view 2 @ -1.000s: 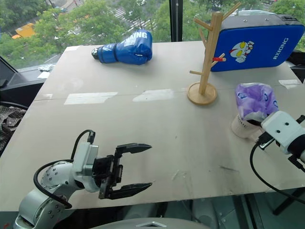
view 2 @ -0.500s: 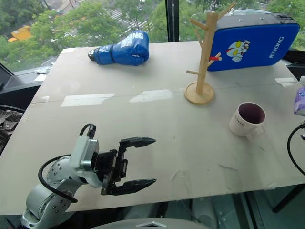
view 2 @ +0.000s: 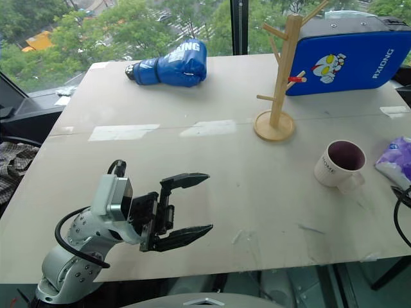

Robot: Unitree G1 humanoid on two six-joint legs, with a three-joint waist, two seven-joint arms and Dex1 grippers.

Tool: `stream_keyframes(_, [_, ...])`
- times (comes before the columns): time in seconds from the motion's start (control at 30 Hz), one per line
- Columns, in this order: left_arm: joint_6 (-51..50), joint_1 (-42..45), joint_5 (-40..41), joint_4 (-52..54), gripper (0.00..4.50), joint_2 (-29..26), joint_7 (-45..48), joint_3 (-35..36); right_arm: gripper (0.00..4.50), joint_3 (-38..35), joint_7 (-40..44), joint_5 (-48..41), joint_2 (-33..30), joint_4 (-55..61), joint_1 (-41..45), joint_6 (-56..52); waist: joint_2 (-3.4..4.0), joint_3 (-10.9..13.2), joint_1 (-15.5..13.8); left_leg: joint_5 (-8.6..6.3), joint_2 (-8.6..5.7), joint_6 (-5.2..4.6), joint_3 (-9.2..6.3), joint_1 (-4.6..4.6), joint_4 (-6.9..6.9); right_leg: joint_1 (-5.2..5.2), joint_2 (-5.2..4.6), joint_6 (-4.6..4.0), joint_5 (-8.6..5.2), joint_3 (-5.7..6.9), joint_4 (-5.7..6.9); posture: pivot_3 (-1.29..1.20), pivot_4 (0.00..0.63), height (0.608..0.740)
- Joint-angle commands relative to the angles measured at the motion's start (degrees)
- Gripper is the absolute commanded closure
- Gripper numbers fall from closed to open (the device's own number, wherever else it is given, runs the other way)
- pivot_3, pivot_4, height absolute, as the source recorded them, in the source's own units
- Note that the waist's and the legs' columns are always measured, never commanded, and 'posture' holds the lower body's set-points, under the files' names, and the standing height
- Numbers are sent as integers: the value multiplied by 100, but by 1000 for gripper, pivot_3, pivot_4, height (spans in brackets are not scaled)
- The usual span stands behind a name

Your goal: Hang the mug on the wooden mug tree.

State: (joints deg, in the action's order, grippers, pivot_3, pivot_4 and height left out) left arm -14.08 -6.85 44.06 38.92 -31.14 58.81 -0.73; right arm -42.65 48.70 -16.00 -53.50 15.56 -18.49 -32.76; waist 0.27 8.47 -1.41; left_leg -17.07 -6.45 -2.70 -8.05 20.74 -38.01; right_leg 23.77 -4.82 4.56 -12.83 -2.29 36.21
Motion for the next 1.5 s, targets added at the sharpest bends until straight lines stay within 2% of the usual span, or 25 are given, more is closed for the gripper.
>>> stream_keyframes(0.03, [189, -40, -71, -116, 0, -123, 234, 80, 32, -249, -996, -686, 898, 2128, -2, -1620, -16, 4, 35, -11, 1, -18, 0, 0, 0, -1, 2, 0, 0, 1, -2, 0, 150, 740])
stream_keyframes(0.17, [208, -125, 146, -243, 0, -294, 519, 376, 32, 598, -2245, -600, 2210, 3282, 97, -2156, -30, 1, 37, -2, 3, 1, -4, -1, -9, -5, 2, -1, 1, 11, 0, 0, 150, 740])
stream_keyframes(0.23, [180, -152, 140, -255, 0, -346, 535, 428, 32, 921, -2565, -416, 2493, 3372, 180, -2148, 1, 6, 42, 0, 0, 8, -4, 0, -10, -2, 1, -1, 1, 13, 1, 0, 150, 740])
stream_keyframes(0.33, [143, -203, 90, -260, 0, -423, 533, 453, 32, 1238, -3114, -235, 2887, 3237, 472, -2176, -13, 6, 46, 0, -11, 6, 8, 0, -10, 1, -7, 1, 1, 16, -2, 0, 150, 740])
stream_keyframes(0.57, [126, -253, 104, -117, 0, -485, 425, 501, 32, 1814, -3760, 523, 2884, 2448, 805, -1748, -10, 6, 52, 1, -9, 7, 3, 1, -5, 5, -2, 0, 1, 23, -4, 0, 150, 740])
stream_keyframes(0.97, [177, -402, -37, -9, 0, -408, 217, 423, 32, 1846, -4140, 971, 2994, 1852, 1012, -1386, -10, 6, 61, 1, -8, 7, 4, -1, -4, 5, 0, 0, 2, 20, -2, 0, 150, 740])
stream_keyframes(1.0, [182, -388, -48, -19, 0, -403, 213, 409, 537, 1841, -4182, 986, 3034, 1768, 1057, -1319, -10, 6, 62, 1, -8, 7, 4, -1, -4, 5, 0, 0, 2, 21, -2, 0, 150, 740])
stream_keyframes(1.07, [184, -361, -67, -30, 0, -390, 198, 389, 1205, 1851, -4247, 1019, 3103, 1588, 1153, -1147, -9, 5, 62, 1, -8, 7, 4, -2, -5, 4, 2, 0, 2, 20, -2, 0, 150, 740])
stream_keyframes(1.13, [185, -348, -86, -29, 0, -381, 186, 379, 2267, 1893, -4275, 1055, 3140, 1381, 1218, -934, -9, 6, 62, 1, -8, 7, 4, -2, -4, 5, 3, 0, 2, 20, -1, 0, 150, 740])
stream_keyframes(1.17, [184, -345, -92, -27, 0, -378, 180, 378, 2647, 1913, -4271, 1071, 3149, 1286, 1238, -817, -8, 5, 63, 1, -8, 7, 4, -2, -4, 5, 3, 0, 2, 20, -1, 0, 150, 740])
stream_keyframes(1.23, [184, -339, -109, -19, 0, -376, 159, 370, 3767, 1947, -4226, 1100, 3135, 1094, 1266, -565, -8, 5, 64, 1, -8, 7, 5, -1, -4, 5, 4, 0, 2, 19, -1, 0, 150, 740])
stream_keyframes(1.3, [175, -340, -124, -4, 0, -364, 108, 367, 4453, 1931, -4163, 1103, 3094, 900, 1308, -320, -4, 4, 65, 1, -8, 7, 5, -2, -4, 5, 5, 0, 2, 19, -1, 0, 150, 740])
stream_keyframes(1.4, [167, -388, -115, 13, 0, -335, 13, 394, 4453, 1879, -3929, 1032, 2954, 700, 1314, 128, -7, 1, 50, 1, -8, 7, 6, -6, -4, 1, 9, 0, 2, 18, -1, 0, 150, 740])
stream_keyframes(1.5, [516, -510, -325, -125, 0, -1, -305, 550, 4453, 1799, -3302, 634, 2670, 737, 1494, 502, -1, 3, 70, 1, -8, 7, 6, -5, -4, 2, 24, -1, 2, 15, -1, 0, 150, 740])
